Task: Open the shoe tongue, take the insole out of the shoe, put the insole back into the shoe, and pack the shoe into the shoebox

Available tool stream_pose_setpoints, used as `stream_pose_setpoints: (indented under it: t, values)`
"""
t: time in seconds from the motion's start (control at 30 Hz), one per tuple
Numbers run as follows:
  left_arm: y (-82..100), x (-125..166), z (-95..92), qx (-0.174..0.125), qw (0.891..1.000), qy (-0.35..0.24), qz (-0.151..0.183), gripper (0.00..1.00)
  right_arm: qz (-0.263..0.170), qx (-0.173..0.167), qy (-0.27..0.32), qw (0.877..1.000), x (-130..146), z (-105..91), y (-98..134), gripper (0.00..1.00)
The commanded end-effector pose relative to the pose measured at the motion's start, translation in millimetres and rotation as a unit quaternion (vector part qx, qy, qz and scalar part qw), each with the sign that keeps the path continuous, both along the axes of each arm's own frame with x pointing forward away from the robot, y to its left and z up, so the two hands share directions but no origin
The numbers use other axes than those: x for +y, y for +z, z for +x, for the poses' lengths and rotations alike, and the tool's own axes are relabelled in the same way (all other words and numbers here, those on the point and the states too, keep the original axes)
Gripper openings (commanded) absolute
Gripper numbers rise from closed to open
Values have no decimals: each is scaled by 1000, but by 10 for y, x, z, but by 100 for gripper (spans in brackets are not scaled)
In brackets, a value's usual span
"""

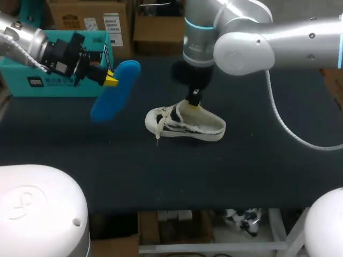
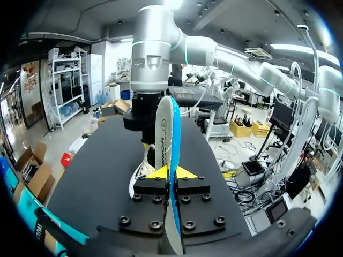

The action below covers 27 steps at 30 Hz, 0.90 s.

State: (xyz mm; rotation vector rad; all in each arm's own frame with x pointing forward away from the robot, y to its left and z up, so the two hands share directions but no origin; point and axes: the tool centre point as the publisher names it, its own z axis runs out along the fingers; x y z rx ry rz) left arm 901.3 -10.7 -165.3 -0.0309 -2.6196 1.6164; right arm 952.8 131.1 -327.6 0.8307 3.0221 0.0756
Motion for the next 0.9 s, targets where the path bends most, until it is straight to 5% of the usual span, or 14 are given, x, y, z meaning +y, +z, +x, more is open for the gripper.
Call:
stream_pose_setpoints:
  t: [0.03, 0.47, 0.9]
  values:
    - [46, -111, 132, 21, 997, -69, -19, 0, 45, -8, -44, 998, -173, -135, 131, 0]
    - [425, -552, 303, 45, 981, -167, -90, 0, 157, -19, -165, 973, -174, -383, 259, 0]
    - [668, -696, 395, 95, 962, -212, -143, 0, 253, -34, -224, 940, -26, -488, 96, 0]
